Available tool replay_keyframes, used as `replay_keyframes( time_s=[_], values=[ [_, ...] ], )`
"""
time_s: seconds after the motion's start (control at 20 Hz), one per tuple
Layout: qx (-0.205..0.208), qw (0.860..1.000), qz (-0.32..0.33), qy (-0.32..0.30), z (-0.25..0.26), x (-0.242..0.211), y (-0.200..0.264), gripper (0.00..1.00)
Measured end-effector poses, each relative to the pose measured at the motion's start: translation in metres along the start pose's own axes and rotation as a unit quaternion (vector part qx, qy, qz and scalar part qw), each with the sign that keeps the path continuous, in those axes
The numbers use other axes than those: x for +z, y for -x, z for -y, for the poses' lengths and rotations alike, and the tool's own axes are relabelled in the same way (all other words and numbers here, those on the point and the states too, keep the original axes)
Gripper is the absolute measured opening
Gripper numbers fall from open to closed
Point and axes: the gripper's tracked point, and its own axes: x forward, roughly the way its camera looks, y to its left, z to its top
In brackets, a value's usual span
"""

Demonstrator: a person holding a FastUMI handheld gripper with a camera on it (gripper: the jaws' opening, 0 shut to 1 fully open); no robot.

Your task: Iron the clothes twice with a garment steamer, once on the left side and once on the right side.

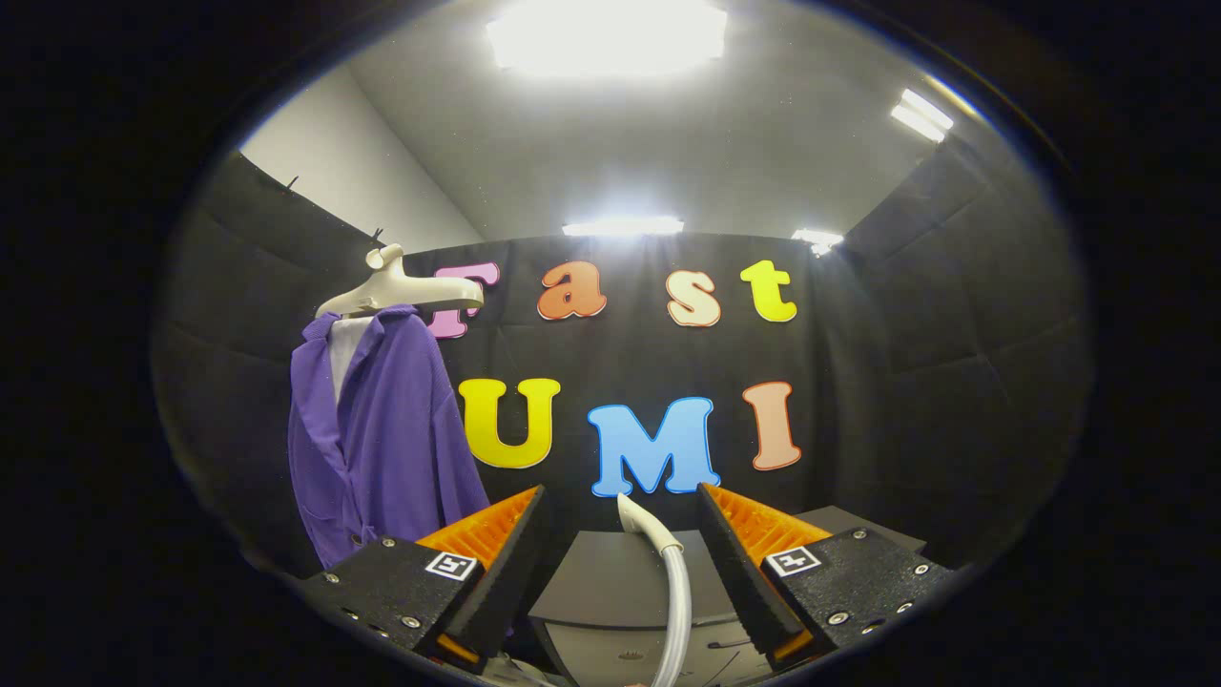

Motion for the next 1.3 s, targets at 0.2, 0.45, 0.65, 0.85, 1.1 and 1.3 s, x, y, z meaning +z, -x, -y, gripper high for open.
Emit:
replay_keyframes(
  time_s=[0.2, 0.45, 0.65, 0.85, 1.1, 1.3],
  values=[
    [0.012, 0.999, -0.030, -0.017, 0.027, -0.005, -0.065, 0.93],
    [0.036, 0.995, -0.066, -0.059, 0.050, -0.026, -0.135, 0.93],
    [0.060, 0.987, -0.112, -0.095, 0.055, -0.057, -0.180, 0.93],
    [0.080, 0.974, -0.175, -0.121, 0.052, -0.093, -0.219, 0.93],
    [0.106, 0.950, -0.252, -0.152, 0.045, -0.138, -0.249, 0.93],
    [0.112, 0.927, -0.313, -0.176, 0.051, -0.174, -0.265, 0.92]
  ],
)
